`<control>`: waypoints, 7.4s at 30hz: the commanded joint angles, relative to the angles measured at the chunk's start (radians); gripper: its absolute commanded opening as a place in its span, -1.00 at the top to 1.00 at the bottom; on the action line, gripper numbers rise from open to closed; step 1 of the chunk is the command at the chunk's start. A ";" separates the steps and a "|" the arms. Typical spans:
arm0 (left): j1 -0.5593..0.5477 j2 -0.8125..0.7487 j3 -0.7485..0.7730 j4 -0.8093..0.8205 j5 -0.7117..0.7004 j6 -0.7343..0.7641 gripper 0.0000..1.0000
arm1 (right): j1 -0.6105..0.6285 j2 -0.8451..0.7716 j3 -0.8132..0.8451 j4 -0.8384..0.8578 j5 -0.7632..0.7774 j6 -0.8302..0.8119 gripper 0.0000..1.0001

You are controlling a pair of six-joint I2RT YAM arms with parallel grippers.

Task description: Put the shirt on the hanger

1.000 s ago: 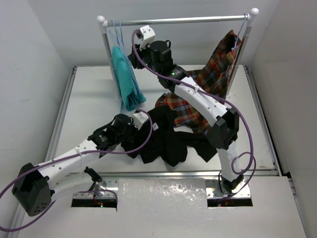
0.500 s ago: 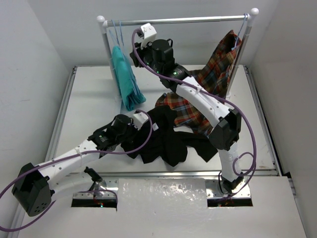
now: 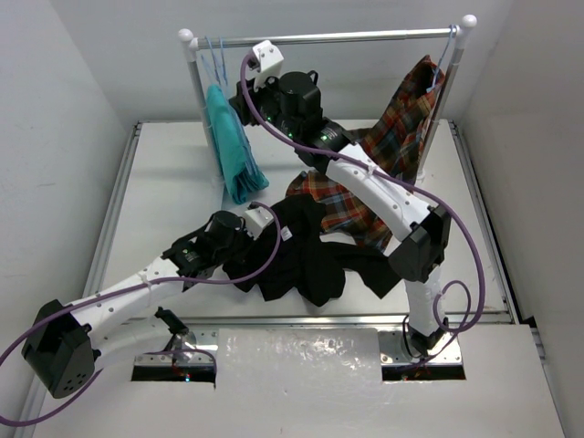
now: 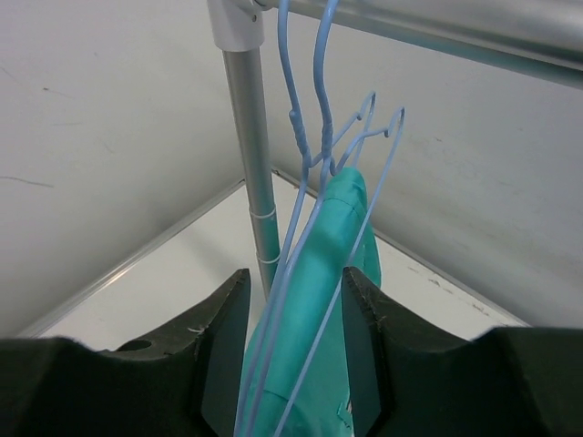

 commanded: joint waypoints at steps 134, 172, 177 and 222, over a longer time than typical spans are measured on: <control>0.006 0.056 0.122 0.010 0.032 -0.033 0.95 | -0.083 -0.878 -0.874 -0.036 0.053 -0.075 1.00; 0.005 0.318 0.451 -0.118 -0.099 -0.104 0.99 | -0.082 -1.285 -0.992 -0.622 -0.371 0.033 1.00; 0.005 0.309 0.475 -0.168 0.021 -0.118 0.99 | -0.082 -1.303 -1.147 -0.409 -0.360 0.054 1.00; -0.008 0.148 0.500 -0.199 0.266 0.106 -0.06 | -0.151 -1.037 -1.849 0.648 -0.504 0.238 1.00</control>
